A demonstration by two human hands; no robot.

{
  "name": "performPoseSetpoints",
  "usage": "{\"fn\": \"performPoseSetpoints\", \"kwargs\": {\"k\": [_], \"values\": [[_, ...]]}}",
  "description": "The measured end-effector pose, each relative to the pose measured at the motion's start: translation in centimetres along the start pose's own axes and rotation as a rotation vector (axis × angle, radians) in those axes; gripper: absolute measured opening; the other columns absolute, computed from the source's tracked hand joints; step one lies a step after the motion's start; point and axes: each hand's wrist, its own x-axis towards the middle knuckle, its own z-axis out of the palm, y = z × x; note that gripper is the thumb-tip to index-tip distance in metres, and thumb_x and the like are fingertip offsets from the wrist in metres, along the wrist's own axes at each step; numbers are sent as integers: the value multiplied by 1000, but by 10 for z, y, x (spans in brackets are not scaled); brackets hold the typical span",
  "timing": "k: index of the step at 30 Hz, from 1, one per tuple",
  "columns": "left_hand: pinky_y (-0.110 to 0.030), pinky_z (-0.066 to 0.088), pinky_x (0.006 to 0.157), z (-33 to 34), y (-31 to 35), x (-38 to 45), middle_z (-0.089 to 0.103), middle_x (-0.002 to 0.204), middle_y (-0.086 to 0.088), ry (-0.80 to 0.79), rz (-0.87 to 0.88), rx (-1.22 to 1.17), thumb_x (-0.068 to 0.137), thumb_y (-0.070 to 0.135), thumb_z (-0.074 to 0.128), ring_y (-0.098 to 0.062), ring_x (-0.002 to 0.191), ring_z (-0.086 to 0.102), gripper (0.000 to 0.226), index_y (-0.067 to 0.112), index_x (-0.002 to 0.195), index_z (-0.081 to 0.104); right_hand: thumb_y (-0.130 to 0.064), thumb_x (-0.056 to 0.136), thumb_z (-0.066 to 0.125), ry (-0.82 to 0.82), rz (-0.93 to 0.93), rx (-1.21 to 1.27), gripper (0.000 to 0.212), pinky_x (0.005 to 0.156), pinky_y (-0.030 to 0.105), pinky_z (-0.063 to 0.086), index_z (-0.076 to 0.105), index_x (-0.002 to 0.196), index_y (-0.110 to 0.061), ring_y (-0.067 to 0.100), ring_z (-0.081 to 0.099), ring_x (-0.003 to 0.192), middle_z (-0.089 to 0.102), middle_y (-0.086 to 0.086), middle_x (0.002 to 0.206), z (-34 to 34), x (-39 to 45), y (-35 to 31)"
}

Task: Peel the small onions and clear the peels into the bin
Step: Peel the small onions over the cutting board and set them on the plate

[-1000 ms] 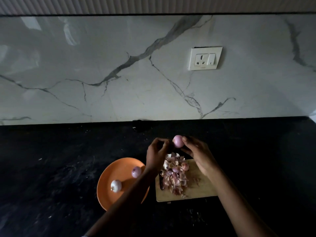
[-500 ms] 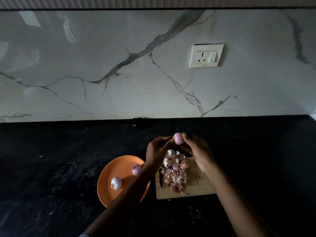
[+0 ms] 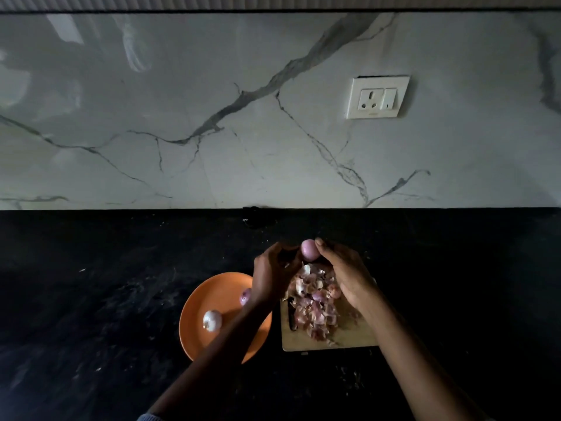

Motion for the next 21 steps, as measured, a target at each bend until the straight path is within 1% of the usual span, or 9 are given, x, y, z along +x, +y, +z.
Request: {"fn": "performPoseSetpoints", "kwargs": {"k": [3, 5, 7, 9, 11, 13, 15, 17, 21], "values": [[-6, 43, 59, 0, -1, 0, 64, 74, 21, 47, -58, -3, 87, 29, 77, 15, 72, 62, 11, 23, 87, 67, -43, 82, 73, 0, 10, 60, 43, 87, 36, 57, 74, 111, -11, 25, 72, 102, 76, 9, 103, 4, 0, 0], [-15, 51, 65, 2, -1, 2, 69, 77, 13, 24, -114, -92, 90, 28, 73, 4, 74, 67, 9, 23, 87, 66, -42, 82, 74, 12, 37, 99, 43, 89, 41, 57, 74, 111, -12, 25, 73, 101, 76, 9, 104, 5, 1, 1], [-31, 56, 71, 5, 1, 4, 72, 84, 1, -10, -256, -385, 96, 20, 64, -14, 79, 70, 7, 16, 91, 66, -43, 83, 74, 12, 58, 132, 42, 94, 43, 55, 74, 111, -13, 26, 72, 103, 76, 10, 106, 4, 2, 0], [-34, 54, 76, 5, 6, 6, 72, 90, -7, -23, -438, -704, 102, 17, 50, -23, 86, 68, 19, 9, 94, 66, -42, 83, 73, 21, 59, 180, 42, 94, 40, 54, 72, 113, -11, 23, 72, 104, 75, 9, 108, 1, 3, -1], [-37, 51, 87, 4, 5, 8, 74, 104, -10, -64, -591, -912, 107, 32, 39, -25, 102, 68, 38, 8, 102, 68, -35, 87, 70, 28, 33, 233, 39, 90, 33, 54, 70, 116, -8, 16, 72, 101, 74, 7, 111, -5, 3, -4], [-38, 48, 96, -1, 1, 10, 69, 124, -10, -117, -675, -1018, 105, 50, 28, -25, 119, 62, 56, 11, 117, 67, -33, 85, 70, 31, 27, 267, 40, 87, 31, 53, 69, 117, -9, 12, 73, 96, 73, 7, 113, -9, 3, -6], [-40, 45, 100, -4, -4, 11, 65, 132, -8, -144, -700, -1088, 103, 58, 21, -25, 125, 58, 65, 14, 129, 62, -34, 83, 71, 37, 34, 273, 39, 89, 32, 53, 70, 115, -11, 12, 73, 94, 74, 6, 113, -13, 3, -5], [-40, 45, 101, -6, -3, 11, 66, 131, -8, -151, -711, -1125, 102, 60, 20, -24, 123, 59, 67, 14, 133, 59, -31, 86, 69, 37, 30, 271, 36, 91, 33, 53, 69, 116, -10, 14, 73, 96, 74, 7, 113, -16, 3, -4], [-38, 46, 101, -6, -6, 6, 66, 129, -6, -195, -708, -973, 103, 55, 32, -24, 119, 61, 57, 17, 136, 58, -34, 84, 70, 26, 12, 233, 43, 91, 33, 54, 69, 118, -8, 19, 71, 104, 75, 6, 110, -16, -4, 1]]}}
